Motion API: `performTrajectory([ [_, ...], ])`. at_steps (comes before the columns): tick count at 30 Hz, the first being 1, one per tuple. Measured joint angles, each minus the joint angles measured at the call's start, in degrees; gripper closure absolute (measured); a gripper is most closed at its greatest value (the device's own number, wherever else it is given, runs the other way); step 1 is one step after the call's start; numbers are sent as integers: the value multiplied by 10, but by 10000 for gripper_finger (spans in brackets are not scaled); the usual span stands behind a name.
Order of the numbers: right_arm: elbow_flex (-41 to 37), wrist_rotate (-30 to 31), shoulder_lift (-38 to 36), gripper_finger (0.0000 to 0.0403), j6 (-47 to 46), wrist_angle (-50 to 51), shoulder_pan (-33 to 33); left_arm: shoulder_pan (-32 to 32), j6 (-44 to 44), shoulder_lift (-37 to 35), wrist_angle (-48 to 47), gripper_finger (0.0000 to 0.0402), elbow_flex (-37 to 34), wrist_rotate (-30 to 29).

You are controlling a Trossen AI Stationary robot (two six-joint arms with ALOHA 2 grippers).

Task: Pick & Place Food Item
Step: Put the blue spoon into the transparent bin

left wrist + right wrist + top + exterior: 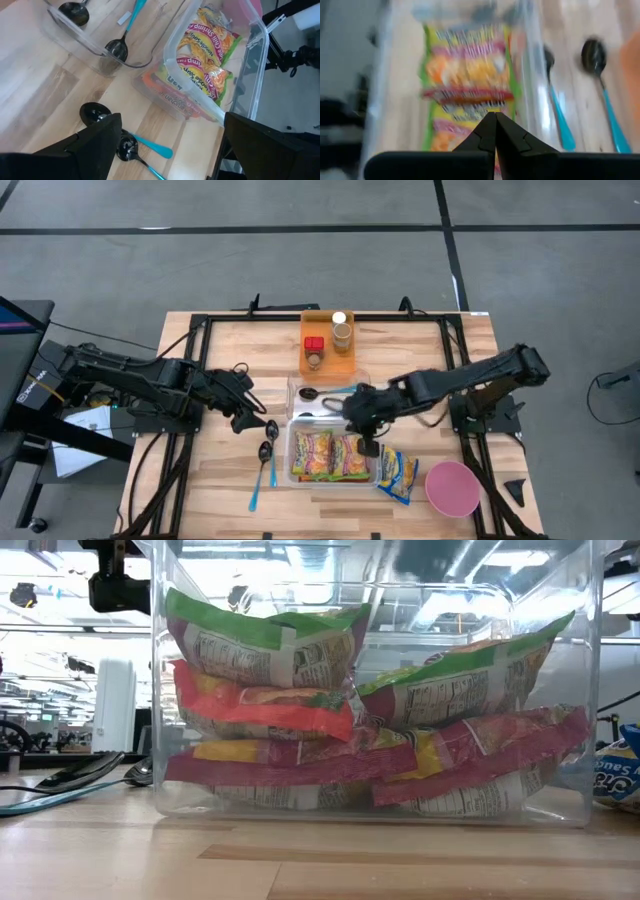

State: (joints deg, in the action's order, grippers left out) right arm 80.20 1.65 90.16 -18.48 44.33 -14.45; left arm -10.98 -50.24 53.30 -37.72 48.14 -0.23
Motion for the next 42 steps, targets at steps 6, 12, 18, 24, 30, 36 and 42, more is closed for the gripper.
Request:
performTrajectory([
  [6,0,16,-83,401,-27,-48,-2,0,-90,7,-5,55,0,41],
  [12,1,50,-150,387,-41,-76,-2,-44,-154,62,-50,55,0,67],
  [18,1,70,-196,383,-41,-75,-2,-119,-253,155,-63,55,0,76],
  [24,1,75,-213,385,-41,-75,-2,-195,-404,267,-19,55,0,60],
  [30,0,75,-213,385,-41,-73,-2,-252,-522,358,47,62,0,34],
  [36,0,74,-213,385,-36,-74,-2,-278,-606,377,50,104,0,-32],
  [42,0,74,-213,385,-36,-73,-2,-280,-612,377,67,142,0,-55],
])
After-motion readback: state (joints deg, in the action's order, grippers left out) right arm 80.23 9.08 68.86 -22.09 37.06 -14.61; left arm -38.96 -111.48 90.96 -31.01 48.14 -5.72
